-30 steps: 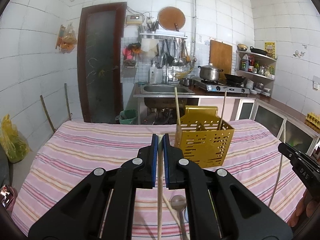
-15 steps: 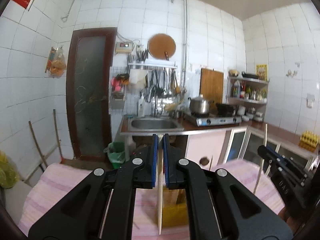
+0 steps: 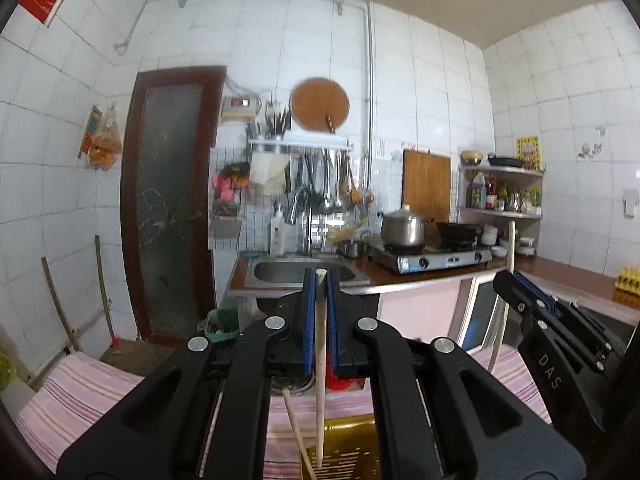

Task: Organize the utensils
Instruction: 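Open the left tool to drop its chopstick into the holder while the right tool releases too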

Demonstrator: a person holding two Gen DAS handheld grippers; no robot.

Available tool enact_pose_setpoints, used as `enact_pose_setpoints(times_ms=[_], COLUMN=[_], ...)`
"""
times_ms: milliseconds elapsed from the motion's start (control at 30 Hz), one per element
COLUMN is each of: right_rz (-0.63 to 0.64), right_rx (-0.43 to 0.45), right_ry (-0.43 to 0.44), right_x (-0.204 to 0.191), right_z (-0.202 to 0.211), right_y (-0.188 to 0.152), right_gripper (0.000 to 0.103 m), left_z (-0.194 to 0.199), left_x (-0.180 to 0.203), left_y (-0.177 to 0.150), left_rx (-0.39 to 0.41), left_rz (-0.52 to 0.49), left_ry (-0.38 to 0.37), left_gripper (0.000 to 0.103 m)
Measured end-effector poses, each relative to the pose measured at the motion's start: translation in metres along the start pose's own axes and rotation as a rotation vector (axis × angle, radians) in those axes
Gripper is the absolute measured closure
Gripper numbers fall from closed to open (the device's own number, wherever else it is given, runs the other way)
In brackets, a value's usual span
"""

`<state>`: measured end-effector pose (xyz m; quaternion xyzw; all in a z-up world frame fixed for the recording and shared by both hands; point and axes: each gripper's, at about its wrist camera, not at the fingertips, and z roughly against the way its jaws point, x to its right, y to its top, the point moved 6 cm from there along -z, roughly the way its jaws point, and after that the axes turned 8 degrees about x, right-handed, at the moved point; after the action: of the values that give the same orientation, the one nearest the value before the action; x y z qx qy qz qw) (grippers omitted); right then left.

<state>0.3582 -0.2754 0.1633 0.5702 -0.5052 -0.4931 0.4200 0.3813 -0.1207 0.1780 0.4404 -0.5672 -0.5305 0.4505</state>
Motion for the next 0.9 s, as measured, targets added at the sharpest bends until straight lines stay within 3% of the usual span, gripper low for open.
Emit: enact_pose_setpoints(times_ms=[200,333,400,467,500,600,667,900], right_rz=[0.02,0.031,0.033,0.021,0.021,0.059,0.062,0.032], right_rx=[-0.067,-0.121,-0.153,-0.17,-0.167,-0.176,-0.193,-0.276], right_ry=[-0.009,-0.006,-0.018,-0.028,-0.035,-0.058,-0.064,-0.062], right_x=[0.004,0.007,0.01,0.013,0.015,0.016,0.016,0.011], right_z=[-0.009,-0.002,0.004,0.014,0.018,0.045,0.06,0.126], right_y=[-0.037,-0.05,-0.048,-0.043,-0.04,-0.027,-0.023,-0.029], right_gripper=[0.097,0.096,0.092,0.056,0.051,0.049,0.042,0.029], left_z=[-0.012,-0.004,0.004,0.015,0.024,0.047,0.067,0.133], left_x=[-0.007,-0.012,-0.017,-0.025,-0.03,-0.042,-0.05,-0.07], left_y=[-0.041,-0.052,-0.049,-0.04,-0.034,-0.019,-0.011,-0.019], left_rx=[-0.062,-0.085,-0.095,-0.088,-0.081,-0.078,-0.085,-0.129], left_rz=[-0.026,-0.049,-0.043,-0.027,-0.021,-0.015,-0.012,-0.007], left_ry=[0.005,0.009,0.01,0.022,0.031,0.044,0.062,0.127], left_gripper=[0.098,0.095,0.08,0.055,0.051,0.036,0.024,0.006])
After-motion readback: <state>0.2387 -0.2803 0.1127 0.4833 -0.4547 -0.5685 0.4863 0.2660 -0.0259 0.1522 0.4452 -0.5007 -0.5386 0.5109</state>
